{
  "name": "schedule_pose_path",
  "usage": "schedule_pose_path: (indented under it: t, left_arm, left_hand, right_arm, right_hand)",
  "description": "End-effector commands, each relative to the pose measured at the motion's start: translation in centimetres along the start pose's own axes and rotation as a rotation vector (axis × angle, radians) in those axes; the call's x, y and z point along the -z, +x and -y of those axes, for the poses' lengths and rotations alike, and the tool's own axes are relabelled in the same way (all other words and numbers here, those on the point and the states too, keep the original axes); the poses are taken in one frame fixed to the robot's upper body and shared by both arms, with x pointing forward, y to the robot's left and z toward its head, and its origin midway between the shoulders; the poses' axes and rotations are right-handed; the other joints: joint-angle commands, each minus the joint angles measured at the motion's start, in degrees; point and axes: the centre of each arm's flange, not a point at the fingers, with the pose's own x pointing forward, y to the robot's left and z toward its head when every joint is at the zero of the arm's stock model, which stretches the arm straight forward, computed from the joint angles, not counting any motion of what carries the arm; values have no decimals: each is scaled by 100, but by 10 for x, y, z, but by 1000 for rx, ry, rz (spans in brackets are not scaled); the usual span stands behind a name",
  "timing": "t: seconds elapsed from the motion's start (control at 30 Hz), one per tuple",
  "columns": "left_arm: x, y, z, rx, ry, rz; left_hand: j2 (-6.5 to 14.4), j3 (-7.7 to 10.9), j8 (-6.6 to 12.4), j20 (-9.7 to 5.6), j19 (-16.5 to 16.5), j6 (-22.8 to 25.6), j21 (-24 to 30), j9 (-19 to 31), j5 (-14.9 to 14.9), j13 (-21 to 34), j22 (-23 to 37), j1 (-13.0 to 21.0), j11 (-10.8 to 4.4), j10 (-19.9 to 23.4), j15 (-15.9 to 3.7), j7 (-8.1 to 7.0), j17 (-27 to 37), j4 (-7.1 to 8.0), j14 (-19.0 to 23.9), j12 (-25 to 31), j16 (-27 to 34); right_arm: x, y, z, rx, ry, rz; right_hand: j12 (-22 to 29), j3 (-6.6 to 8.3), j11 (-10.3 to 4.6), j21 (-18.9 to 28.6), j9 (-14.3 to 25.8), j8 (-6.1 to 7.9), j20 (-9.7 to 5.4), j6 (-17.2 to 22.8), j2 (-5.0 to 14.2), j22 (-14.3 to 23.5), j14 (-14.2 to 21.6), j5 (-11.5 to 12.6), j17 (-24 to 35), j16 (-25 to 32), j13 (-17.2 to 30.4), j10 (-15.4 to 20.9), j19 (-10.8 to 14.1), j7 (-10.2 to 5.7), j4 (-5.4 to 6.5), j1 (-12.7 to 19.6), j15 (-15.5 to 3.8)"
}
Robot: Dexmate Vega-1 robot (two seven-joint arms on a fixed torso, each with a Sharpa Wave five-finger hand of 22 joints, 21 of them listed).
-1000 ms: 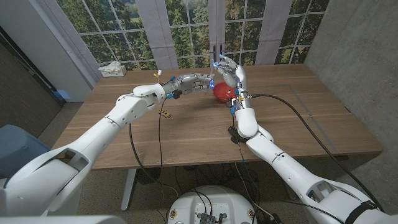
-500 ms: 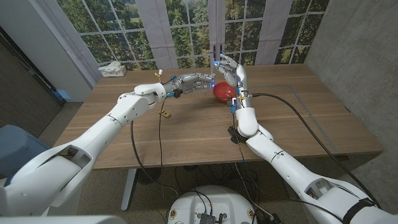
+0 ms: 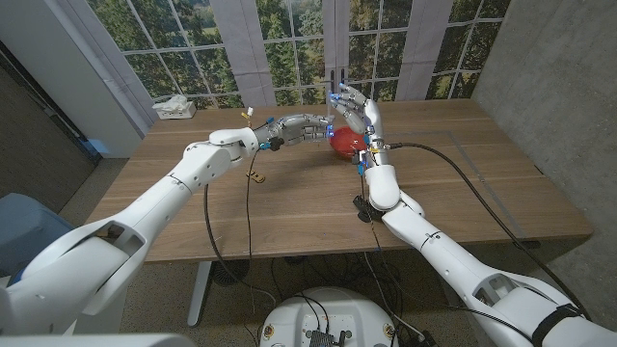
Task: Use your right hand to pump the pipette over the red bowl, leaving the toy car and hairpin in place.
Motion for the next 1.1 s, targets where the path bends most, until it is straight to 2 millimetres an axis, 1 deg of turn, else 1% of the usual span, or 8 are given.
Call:
schedule_pose_path:
  t: [0.03, 0.23, 0.27, 0.43, 0.57, 0.77, 0.83, 1.1]
  left_arm:
    - [3, 3, -2, 5, -17, -23]
    - [2, 4, -1, 3, -11, -28]
    - [2, 4, -1, 4, -8, -31]
    - [2, 4, 0, 6, -6, -46]
    - [2, 5, 2, 13, -6, -41]
    - [0, 4, 5, 19, -5, -35]
    - [0, 3, 6, 20, -3, -35]
    - [-2, 2, 10, 35, -3, -29]
  left_hand:
    - [-2, -43, 12, 3, 1, 54, 28, 31, 31, 21, 11, 68, 31, 10, -482, 11, 22, 2, 5, -22, -20]
    - [-4, -56, 11, 3, -5, 64, 28, 44, 36, 21, 11, 74, 24, 14, -476, 17, 21, 1, -2, -22, -23]
    - [-3, -58, 8, 5, -9, 63, 27, 45, 37, 21, 12, 76, 27, 11, -471, 24, 21, 1, -3, -24, -23]
    - [-2, -66, 7, 6, -13, 69, 28, 56, 41, 22, 12, 81, 30, 0, -466, 20, 21, 1, -7, -29, -24]
    - [-5, -75, 8, 7, -16, 82, 29, 61, 44, 22, 12, 84, 28, 7, -466, 13, 20, 1, -5, -27, -23]
    - [-8, -89, 3, 14, -17, 80, 32, 75, 48, 22, 13, 83, 26, -2, -456, 12, 20, 4, -4, -32, -22]
    - [-8, -93, 1, 15, -17, 81, 33, 78, 49, 23, 13, 84, 25, -8, -450, 16, 20, 4, -13, -34, -25]
    - [-8, -110, 2, 25, -24, 86, 34, 101, 55, 23, 14, 81, 24, -8, -439, 21, 20, 10, -15, -35, -24]
  right_arm:
    - [-2, 3, -3, -25, 6, 8]
    - [-3, 4, -3, -26, 5, 15]
    - [-3, 4, -3, -26, 4, 14]
    - [-3, 5, -4, -23, 1, 16]
    - [-3, 4, -4, -18, 4, 19]
    - [-5, 2, -2, -11, 12, 36]
    - [-5, 1, -2, -7, 12, 38]
    - [-8, -3, -1, -8, 8, 43]
  right_hand:
    - [-19, -21, -11, 37, 4, -7, 6, 48, -61, 4, -3, 13, 39, -10, 8, -4, -21, 57, 89, -206, -825]
    - [-27, -18, -13, 38, -1, -37, 8, 52, -85, 3, -34, 47, 28, -47, 8, -23, -32, 8, 73, -209, -897]
    - [-20, 3, -58, 42, -3, -28, -4, 125, -74, 2, -27, 70, 24, -59, 8, -2, -29, -62, 60, -191, -915]
    - [-8, 63, -167, 55, -7, -9, -32, 281, 2, 2, -2, 108, 42, -53, 6, 40, -18, -90, 22, -96, -942]
    - [-7, 95, -115, 60, -6, -26, -36, 293, -9, 1, 9, 119, 27, -75, 5, 52, -17, -74, -15, -38, -946]
    - [42, 110, -216, 83, 16, 69, -59, 661, 60, 2, 29, 93, 105, -8, 5, 218, -15, -125, -49, 133, -945]
    - [44, 97, -209, 94, 21, 103, -66, 780, 79, 2, 52, 75, 137, 27, 5, 241, -5, -193, -43, 158, -941]
    - [80, 83, -171, 122, 27, 202, -69, 1150, 108, 6, 75, 1, 191, 74, 5, 385, -5, -141, -46, 246, -937]
